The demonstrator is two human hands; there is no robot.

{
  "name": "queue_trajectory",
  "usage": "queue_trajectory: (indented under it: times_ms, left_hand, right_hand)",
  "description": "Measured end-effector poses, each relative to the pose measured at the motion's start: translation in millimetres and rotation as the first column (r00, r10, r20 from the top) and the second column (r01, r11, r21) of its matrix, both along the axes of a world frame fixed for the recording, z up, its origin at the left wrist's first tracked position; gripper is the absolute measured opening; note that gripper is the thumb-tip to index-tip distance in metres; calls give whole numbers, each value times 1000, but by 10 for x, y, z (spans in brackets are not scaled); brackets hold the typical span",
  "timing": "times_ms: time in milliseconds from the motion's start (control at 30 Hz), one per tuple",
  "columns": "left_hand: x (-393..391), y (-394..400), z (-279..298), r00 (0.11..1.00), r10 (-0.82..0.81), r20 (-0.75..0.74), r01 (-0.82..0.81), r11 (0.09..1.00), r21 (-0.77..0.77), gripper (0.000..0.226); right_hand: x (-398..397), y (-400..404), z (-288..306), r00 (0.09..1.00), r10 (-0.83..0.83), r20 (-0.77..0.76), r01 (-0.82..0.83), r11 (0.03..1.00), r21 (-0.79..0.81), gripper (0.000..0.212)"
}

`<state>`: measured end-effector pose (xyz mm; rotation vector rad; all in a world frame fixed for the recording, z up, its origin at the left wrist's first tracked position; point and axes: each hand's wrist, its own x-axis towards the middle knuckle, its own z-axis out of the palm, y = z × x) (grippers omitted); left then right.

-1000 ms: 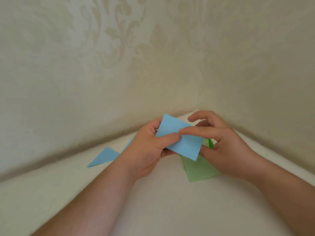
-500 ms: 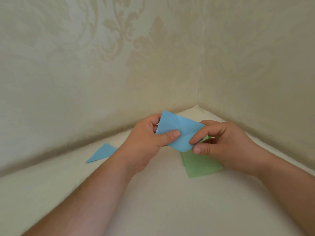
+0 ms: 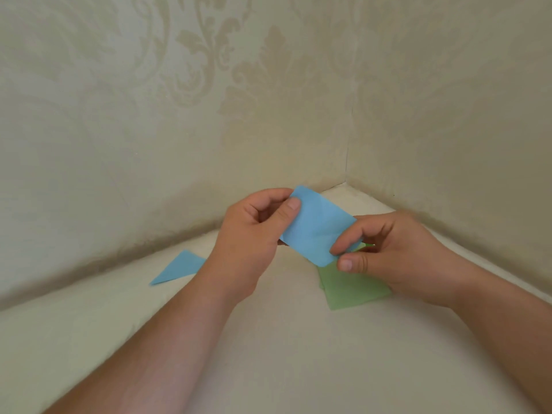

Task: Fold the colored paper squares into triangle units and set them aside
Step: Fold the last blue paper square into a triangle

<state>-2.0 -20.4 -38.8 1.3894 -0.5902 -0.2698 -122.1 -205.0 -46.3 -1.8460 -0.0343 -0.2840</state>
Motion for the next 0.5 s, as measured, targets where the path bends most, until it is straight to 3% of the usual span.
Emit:
queue_trajectory:
  times_ms: [167,333,433,500]
  left_hand:
    - [-25,12,5,997,-47,59,46,999,25,29]
    - [-9,14,-23,985,-114,133,102,990,92,51]
    - [4,28,-3,986,-99,133,83,989,123,49]
    - [-8,24,-5,988,-85,129,67,989,135,33]
  right_hand:
    - [11,-14,-11,1000,-16,23,16,1000,-25,17]
    - [0,-28,-4,999,-1,46,1,1000,3,49]
    - [6,-6,17,996,-49,76,49,999,6,30]
    - [19,-3,19,992,-84,90,84,996,5,12]
